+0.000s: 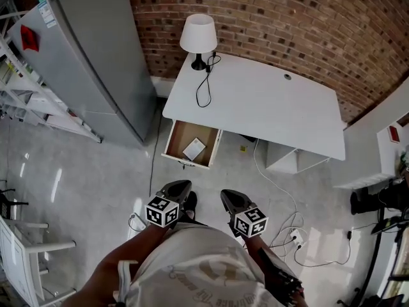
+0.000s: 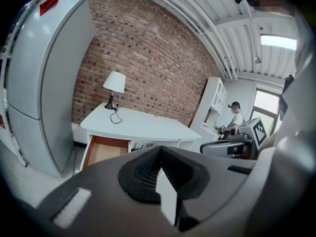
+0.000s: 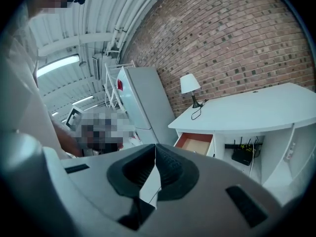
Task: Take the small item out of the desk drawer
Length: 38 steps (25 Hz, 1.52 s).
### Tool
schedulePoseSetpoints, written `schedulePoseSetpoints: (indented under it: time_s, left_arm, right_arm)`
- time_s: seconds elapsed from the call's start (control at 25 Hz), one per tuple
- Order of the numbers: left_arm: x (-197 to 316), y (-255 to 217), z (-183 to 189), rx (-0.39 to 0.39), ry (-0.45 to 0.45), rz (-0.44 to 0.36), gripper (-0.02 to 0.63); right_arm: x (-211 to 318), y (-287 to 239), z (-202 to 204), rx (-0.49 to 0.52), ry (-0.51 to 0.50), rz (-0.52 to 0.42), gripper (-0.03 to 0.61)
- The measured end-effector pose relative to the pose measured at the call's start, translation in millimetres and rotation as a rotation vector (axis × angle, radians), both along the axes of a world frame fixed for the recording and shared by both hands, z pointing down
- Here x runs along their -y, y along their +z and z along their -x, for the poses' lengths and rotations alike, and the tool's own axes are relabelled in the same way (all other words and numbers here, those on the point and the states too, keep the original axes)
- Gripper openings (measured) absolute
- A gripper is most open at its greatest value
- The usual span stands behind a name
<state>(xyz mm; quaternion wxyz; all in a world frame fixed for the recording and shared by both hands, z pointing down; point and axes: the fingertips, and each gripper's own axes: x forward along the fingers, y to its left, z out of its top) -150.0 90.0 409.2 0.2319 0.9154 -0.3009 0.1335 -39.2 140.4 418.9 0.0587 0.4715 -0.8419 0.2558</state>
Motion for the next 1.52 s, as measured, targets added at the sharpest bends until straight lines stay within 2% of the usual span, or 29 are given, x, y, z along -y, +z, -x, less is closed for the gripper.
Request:
schedulePoseSetpoints:
  time_s: [0.44, 0.96, 1.28, 1.52]
  left_arm:
    - [67.9, 8.4, -9.1, 0.042, 0.071, 0.008, 0.005]
    - [160.7, 7.9, 19.8, 0.052, 0.071, -0.009, 0.006]
    - [178.8, 13.6, 15.5, 0.014, 0.107, 0.004, 0.005]
    - [183.6, 18.9, 16.8, 0.027, 0.114, 0.010, 0.005]
  right_arm:
    - [57.7, 7.1, -9.9, -0.047, 0.087, 0.036, 0.006]
    - [137.5, 2.7, -3.9, -0.080, 0.185, 0.023, 0.006]
    - [147.8, 4.3, -7.8, -0.120, 0.216, 0.031, 0.006]
    - [152.6, 12.6, -18.7, -0.121, 0.254, 0.048, 0.006]
